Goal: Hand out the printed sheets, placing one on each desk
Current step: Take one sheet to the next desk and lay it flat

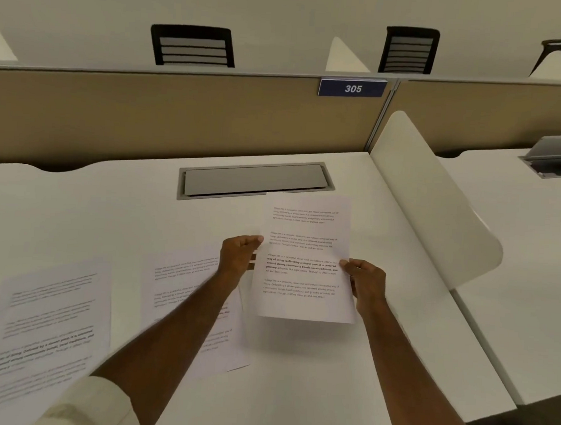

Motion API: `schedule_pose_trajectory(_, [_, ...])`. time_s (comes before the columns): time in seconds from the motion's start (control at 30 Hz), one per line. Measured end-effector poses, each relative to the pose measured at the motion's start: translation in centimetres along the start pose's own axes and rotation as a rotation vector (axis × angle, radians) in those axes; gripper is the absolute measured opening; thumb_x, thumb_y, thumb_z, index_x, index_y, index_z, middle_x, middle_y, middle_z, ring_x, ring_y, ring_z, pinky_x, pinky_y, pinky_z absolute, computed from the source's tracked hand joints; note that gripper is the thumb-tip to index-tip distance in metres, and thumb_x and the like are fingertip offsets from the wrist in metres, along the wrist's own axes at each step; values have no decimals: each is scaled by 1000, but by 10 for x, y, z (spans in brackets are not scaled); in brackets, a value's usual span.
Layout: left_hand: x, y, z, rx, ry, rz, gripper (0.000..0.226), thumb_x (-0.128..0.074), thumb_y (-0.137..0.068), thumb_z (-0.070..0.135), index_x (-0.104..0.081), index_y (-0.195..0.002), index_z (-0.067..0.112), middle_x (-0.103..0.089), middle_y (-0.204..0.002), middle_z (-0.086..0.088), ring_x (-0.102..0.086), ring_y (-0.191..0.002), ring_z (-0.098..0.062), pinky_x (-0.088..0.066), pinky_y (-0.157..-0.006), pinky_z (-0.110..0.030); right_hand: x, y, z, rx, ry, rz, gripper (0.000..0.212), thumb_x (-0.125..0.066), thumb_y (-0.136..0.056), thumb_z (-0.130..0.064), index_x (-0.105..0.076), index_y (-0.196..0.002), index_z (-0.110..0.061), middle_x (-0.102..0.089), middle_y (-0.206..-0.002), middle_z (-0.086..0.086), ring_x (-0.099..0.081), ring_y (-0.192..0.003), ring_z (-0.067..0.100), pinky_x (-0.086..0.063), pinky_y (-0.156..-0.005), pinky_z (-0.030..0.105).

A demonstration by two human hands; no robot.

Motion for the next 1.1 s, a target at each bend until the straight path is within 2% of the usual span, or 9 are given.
schedule_pose_trajectory(0.1, [5,6,2,-6,38,75,17,-69,-92,27,-72,-103,14,-75,-102,-9,-73,-82,-26,-61,-63,-34,-8,5,-4,-6,-3,-35,6,-75,-83,-2,-73,-89,-3,-76,-91,17,-70,-65,24,-60,-57,28])
schedule_pose_trajectory(0.17, [9,8,2,-3,75,123,13,-70,-91,26,-72,-98,15,-75,-100,-10,-73,-86,-31,-63,-75,-44,-11,8,-5,-16,-13,-54,15,-75,-83,-2,-73,-97,2,-76,-96,20,-70,-71,29,-60,-63,32])
schedule_pose_trajectory(0.23, [20,12,2,-3,107,166,9,-71,-90,23,-72,-93,15,-76,-98,-12,-73,-86,-32,-62,-77,-47,-19,13,-7,-11,-11,-82,20,-75,-83,-2,-72,-102,5,-76,-99,22,-70,-74,31,-60,-62,31])
schedule_pose_trajectory(0.37, [35,20,3,2,100,203,5,-72,-89,20,-72,-85,17,-76,-95,-12,-73,-80,-29,-62,-67,-39,-27,21,-9,-1,7,-116,20,-74,-84,-2,-71,-102,6,-75,-102,24,-70,-78,33,-59,-62,31])
schedule_pose_trajectory(0.5, [59,35,5,-9,128,243,6,-73,-89,18,-73,-87,12,-76,-92,-11,-73,-76,-28,-62,-63,-36,-42,34,-12,33,35,-164,9,-75,-84,-3,-73,-92,1,-77,-98,22,-72,-75,30,-60,-57,29])
schedule_pose_trajectory(0.67, [90,58,4,-48,148,303,14,-73,-89,16,-74,-96,4,-76,-92,-12,-73,-77,-29,-61,-60,-34,-59,51,-12,67,78,-232,7,-76,-84,-4,-73,-89,-1,-78,-94,19,-73,-71,28,-59,-52,27])
schedule_pose_trajectory(0.9, [138,96,-3,-84,201,438,13,-73,-88,15,-74,-93,2,-77,-89,-13,-74,-77,-32,-62,-62,-38,-93,81,-8,93,122,-349,8,-76,-84,-6,-73,-89,0,-78,-91,19,-72,-76,31,-61,-63,34])
schedule_pose_trajectory(1.0, [160,116,-9,-103,211,508,10,-75,-87,16,-74,-87,7,-77,-84,-9,-73,-70,-26,-57,-51,-28,-108,97,-6,111,144,-410,7,-76,-84,-6,-73,-88,-1,-79,-89,16,-73,-74,29,-60,-59,32])
schedule_pose_trajectory(1.1, [182,135,-16,-121,234,560,8,-75,-86,15,-74,-84,8,-76,-81,-8,-73,-68,-24,-56,-51,-27,-123,116,-1,143,170,-465,4,-75,-85,-7,-73,-86,-3,-79,-86,13,-74,-69,26,-59,-54,28])
Point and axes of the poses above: each hand's wrist, its own y-axis away from the middle knuckle, its own x-axis out of the back of the hand, z = x × y, the point moved 1 cm from there along -y, towards the middle knuckle
